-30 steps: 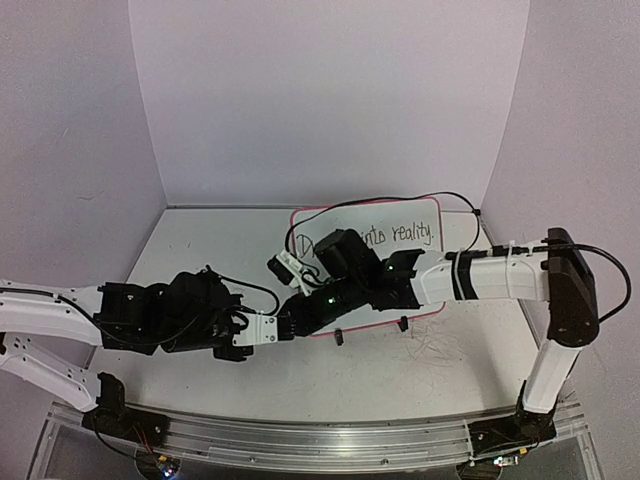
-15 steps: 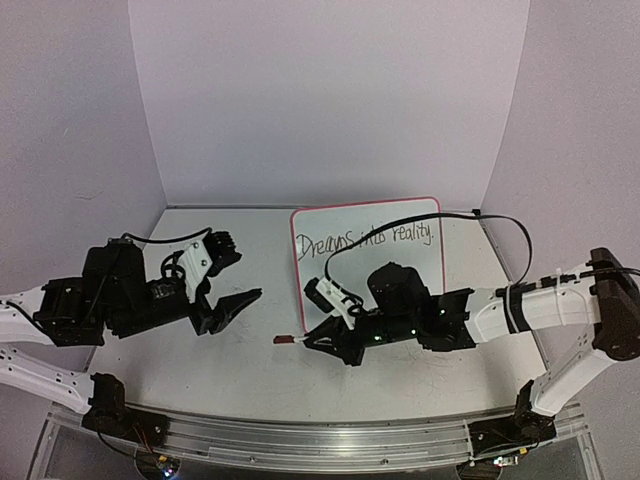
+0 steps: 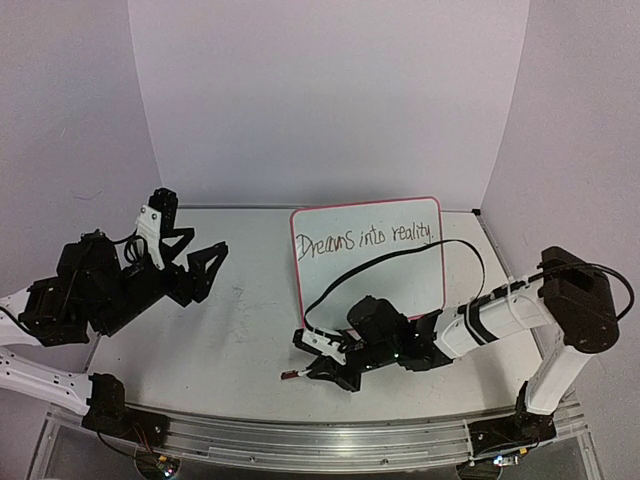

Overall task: Write a sentence on the whiteboard
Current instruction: Put down the whiteboard marker at the center of the board, then reset both arms

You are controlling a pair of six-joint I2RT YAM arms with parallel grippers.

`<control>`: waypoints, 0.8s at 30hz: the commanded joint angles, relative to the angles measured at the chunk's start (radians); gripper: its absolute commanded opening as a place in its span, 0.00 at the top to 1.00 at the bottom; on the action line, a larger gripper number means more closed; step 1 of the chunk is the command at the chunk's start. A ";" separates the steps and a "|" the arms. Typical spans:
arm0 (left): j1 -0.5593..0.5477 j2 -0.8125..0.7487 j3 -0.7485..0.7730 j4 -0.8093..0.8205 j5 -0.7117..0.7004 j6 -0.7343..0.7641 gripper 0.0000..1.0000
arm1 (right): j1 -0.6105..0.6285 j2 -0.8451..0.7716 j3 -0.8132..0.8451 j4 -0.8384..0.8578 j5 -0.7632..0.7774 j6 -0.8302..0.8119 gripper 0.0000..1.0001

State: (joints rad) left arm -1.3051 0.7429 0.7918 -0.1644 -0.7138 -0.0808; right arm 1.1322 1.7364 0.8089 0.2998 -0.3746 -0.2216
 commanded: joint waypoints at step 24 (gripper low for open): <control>0.295 0.282 0.260 0.061 0.372 -0.155 0.08 | 0.014 -0.837 0.107 -0.376 0.934 0.291 0.11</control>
State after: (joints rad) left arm -1.1359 0.9639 0.9323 -0.1559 -0.5712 -0.1696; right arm 1.1461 1.0972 0.7598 0.1239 0.1772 -0.0379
